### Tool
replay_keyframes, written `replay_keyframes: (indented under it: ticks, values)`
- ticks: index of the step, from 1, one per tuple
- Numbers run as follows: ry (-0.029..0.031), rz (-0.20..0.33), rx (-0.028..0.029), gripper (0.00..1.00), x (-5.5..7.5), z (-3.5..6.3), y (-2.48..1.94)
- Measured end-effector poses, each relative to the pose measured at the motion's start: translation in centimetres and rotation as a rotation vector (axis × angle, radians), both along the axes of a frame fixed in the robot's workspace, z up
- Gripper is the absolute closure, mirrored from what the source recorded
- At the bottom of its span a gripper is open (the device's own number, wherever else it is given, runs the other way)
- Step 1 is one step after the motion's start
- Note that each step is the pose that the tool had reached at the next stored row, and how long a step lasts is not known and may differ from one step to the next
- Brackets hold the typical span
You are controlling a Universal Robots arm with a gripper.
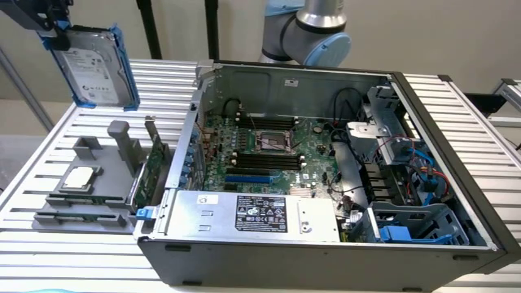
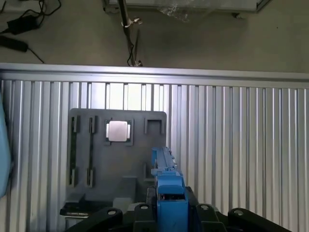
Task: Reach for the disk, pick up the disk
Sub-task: 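Pick up the disk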
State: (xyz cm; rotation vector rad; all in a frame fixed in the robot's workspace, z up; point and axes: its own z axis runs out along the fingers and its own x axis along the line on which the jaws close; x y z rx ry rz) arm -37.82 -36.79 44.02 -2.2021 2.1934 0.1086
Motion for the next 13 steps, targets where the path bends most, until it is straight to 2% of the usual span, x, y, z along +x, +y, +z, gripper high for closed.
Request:
replay_keyframes:
  ticks: [7,13]
  values:
    - [0.0011,0.0,0.0024,0.67,3.2,3.2,-0.08]
    - [0.0041,0.0,0.0031,0.67,5.9,5.93,-0.43]
